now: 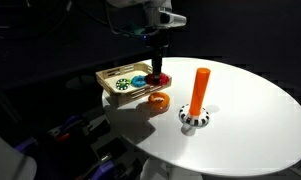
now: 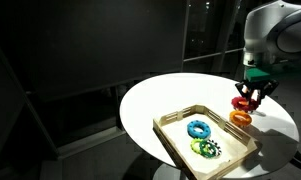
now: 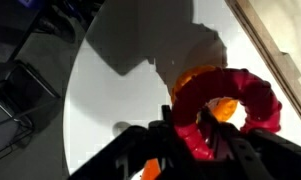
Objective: Put the red ring on top of the orange ring
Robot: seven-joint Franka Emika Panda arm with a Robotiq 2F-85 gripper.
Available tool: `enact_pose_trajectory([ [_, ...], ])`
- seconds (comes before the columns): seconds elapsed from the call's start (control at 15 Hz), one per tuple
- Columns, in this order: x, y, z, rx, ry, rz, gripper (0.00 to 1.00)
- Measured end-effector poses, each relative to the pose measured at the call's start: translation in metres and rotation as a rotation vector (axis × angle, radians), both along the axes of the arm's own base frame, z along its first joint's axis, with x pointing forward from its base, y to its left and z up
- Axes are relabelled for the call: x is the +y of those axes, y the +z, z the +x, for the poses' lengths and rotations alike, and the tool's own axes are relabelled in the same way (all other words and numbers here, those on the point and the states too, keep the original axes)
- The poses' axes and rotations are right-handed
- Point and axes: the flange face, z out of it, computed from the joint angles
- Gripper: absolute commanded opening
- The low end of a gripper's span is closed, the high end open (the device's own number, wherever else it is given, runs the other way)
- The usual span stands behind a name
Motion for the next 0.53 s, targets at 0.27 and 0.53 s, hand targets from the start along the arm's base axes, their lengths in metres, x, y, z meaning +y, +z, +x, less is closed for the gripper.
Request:
enact_pose_trajectory([
  [0.27, -0.011, -0.019, -0.010, 0.009, -0.030, -0.013, 0.10],
  [0.53, -0.024, -0.031, -0.017, -0.005, -0.057, -0.034, 0.10],
])
